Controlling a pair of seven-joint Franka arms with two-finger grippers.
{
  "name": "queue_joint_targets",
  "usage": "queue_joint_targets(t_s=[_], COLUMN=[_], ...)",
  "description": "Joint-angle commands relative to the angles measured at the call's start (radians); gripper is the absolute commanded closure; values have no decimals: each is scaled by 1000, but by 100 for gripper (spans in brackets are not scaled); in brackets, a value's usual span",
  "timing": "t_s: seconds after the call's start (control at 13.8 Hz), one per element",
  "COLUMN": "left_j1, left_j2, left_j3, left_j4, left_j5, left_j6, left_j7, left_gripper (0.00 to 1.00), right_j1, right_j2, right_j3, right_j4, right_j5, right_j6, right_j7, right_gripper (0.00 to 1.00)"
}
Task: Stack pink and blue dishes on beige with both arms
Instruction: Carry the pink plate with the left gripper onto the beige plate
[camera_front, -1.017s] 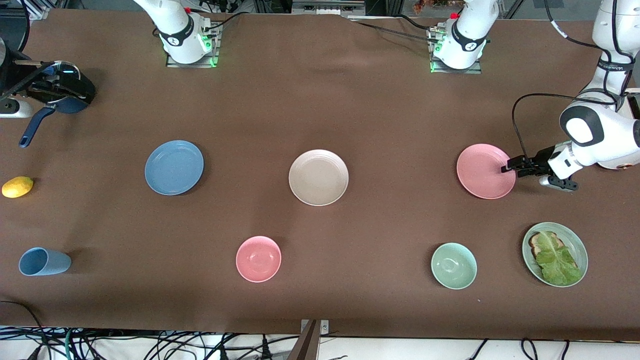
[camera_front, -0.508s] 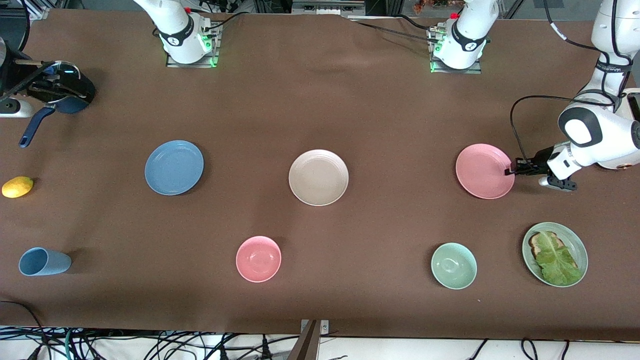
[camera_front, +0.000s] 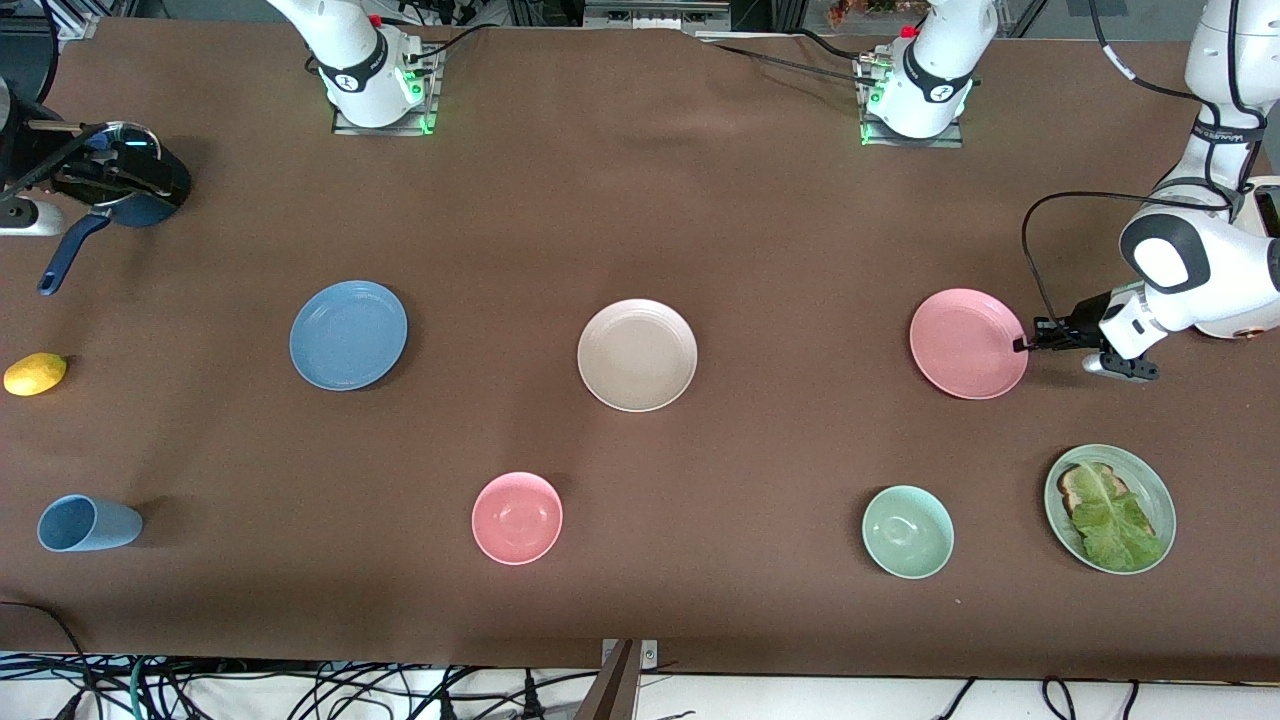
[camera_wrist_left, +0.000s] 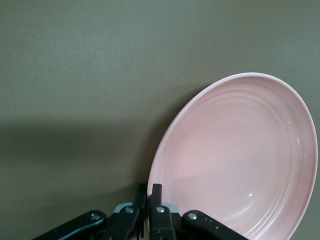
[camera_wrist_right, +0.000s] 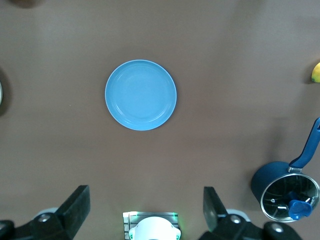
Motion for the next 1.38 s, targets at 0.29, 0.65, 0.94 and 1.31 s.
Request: queue_joint_targets(t_s=[0.29, 0.65, 0.94, 1.31], left_j1=[-16, -100, -158, -241], left_j2=[-99, -138, -153, -161], left_j3=[3, -7, -71, -201], left_j4=[40, 41, 40, 40], left_j5=[-23, -22, -22, -23], left_j6=[-81, -82, -81, -52], left_j7=[21, -104, -279, -479], left_gripper=[100, 100, 100, 100], right_j1=[-7, -7, -7, -7], right_j2=[-7, -7, -7, -7], right_j3=[-1, -1, -1, -1], right_j4=[-6, -6, -6, -6], right_j5=[2, 2, 2, 4], right_j6=[5, 6, 5, 5], right_j7=[-1, -1, -1, -1], right_gripper=[0, 0, 0, 0])
